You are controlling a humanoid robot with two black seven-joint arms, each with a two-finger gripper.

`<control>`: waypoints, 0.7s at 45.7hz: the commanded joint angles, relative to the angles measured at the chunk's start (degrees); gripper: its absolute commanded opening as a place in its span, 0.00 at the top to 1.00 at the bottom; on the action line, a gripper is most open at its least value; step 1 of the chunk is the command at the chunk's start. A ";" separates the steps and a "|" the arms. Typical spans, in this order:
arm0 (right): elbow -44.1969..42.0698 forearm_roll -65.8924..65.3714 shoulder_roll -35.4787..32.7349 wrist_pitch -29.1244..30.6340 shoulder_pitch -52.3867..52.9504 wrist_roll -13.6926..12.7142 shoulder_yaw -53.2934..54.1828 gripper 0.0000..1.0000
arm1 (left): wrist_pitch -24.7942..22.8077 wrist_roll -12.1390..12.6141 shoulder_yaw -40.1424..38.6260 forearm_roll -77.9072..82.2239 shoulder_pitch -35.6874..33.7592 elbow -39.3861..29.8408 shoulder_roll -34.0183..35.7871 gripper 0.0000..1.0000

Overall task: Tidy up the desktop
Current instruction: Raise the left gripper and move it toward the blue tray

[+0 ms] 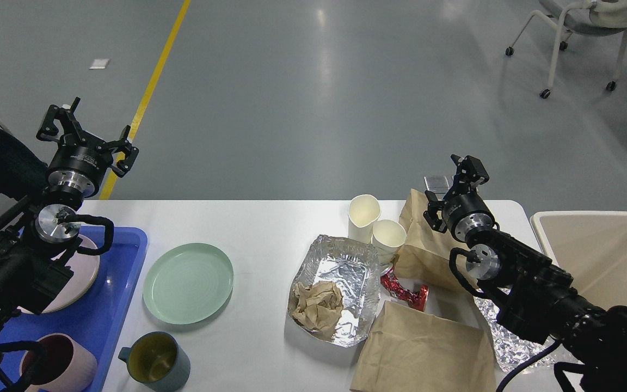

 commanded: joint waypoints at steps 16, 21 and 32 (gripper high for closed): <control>0.00 0.00 0.00 0.00 0.07 0.00 0.00 0.00 | -0.11 0.20 0.03 0.00 0.15 -0.09 0.46 0.04; 0.00 0.00 0.00 0.00 0.07 0.00 0.00 0.00 | -0.11 0.11 0.03 0.00 0.32 0.00 0.54 0.04; 0.00 0.00 0.00 0.00 -0.02 0.00 0.00 0.00 | -0.20 0.28 0.12 0.00 0.41 -0.17 0.37 0.04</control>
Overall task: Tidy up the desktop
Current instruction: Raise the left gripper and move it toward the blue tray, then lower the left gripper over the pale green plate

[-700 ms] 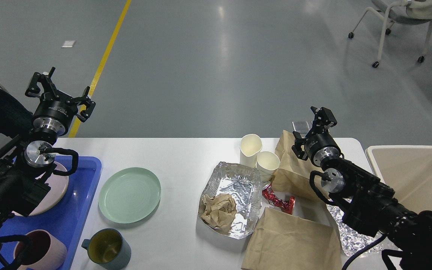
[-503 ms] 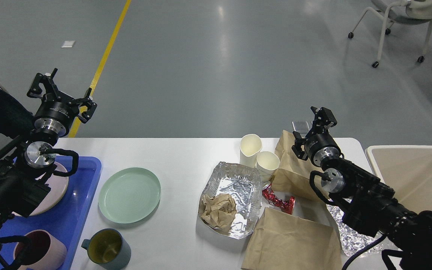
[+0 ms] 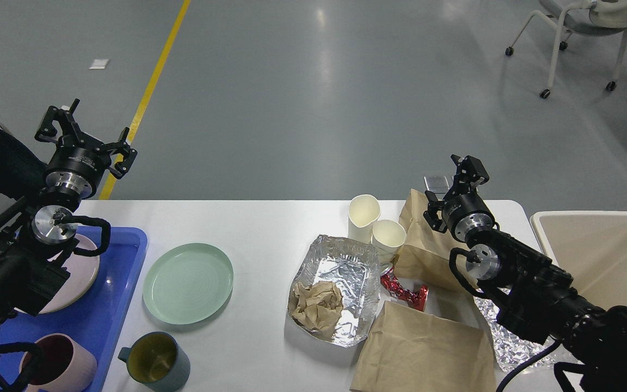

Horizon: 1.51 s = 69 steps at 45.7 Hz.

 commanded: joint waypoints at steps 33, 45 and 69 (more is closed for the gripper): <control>0.00 0.00 0.00 0.00 0.07 0.00 0.00 0.00 | -13.89 7.02 38.98 0.17 -9.53 -1.15 7.59 0.04; 0.00 0.00 0.00 0.00 -0.01 0.00 0.00 0.00 | -13.89 8.08 67.20 0.17 -19.74 -1.06 8.29 0.03; 0.00 0.00 0.00 0.00 -0.01 0.00 0.00 0.00 | -32.93 32.32 96.92 3.69 -33.35 -1.15 9.00 0.04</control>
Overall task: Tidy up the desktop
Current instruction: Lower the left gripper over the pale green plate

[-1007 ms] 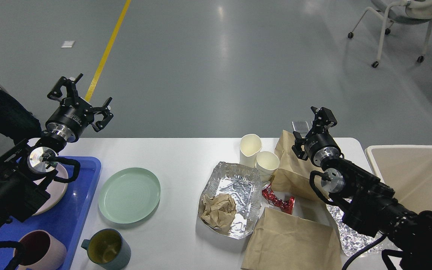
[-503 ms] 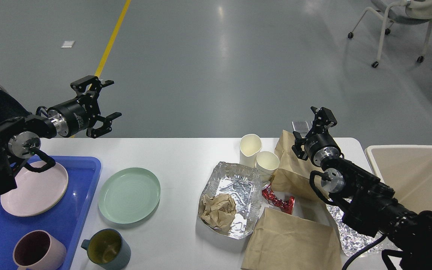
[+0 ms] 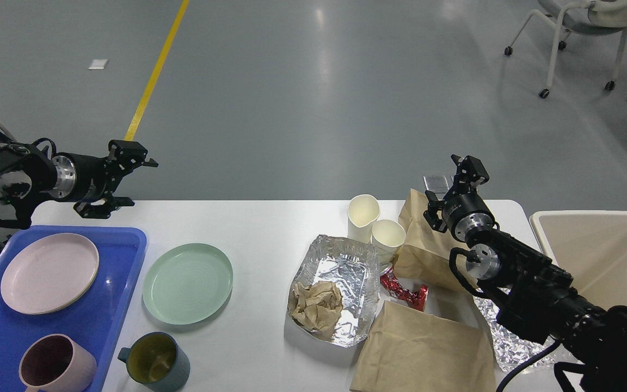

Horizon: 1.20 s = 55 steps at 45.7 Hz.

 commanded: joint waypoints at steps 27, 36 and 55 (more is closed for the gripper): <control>0.00 0.00 0.00 0.00 -0.03 0.00 0.00 0.00 | -10.35 11.85 18.75 12.11 -15.58 -12.57 -5.28 0.04; 0.00 0.00 0.00 0.00 -0.04 0.00 0.00 0.00 | -10.35 11.23 22.89 12.11 -18.75 -21.45 -6.86 0.04; 0.00 0.00 0.00 0.00 -0.04 0.00 0.00 0.00 | -10.35 11.23 23.51 13.78 -17.61 -27.70 -8.53 0.09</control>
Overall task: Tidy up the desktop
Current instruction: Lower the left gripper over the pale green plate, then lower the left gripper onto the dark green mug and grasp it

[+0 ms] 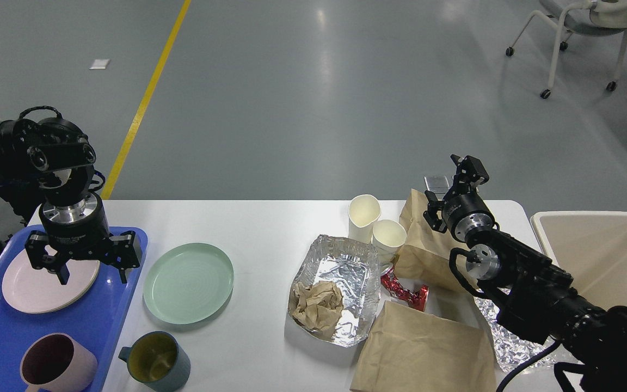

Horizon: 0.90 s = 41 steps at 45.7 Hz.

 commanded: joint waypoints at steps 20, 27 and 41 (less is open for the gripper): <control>0.00 0.00 0.00 0.00 0.00 0.00 0.00 0.00 | 0.00 0.06 -4.82 9.89 2.82 -0.33 -6.98 0.14; 0.00 0.00 0.00 0.00 0.00 0.00 0.00 0.00 | 0.00 -0.11 -5.96 9.72 3.79 -0.41 -7.07 0.16; 0.00 0.00 0.00 0.00 0.09 0.00 0.00 0.00 | 0.00 -7.58 -7.46 8.84 6.16 -5.07 -6.19 0.13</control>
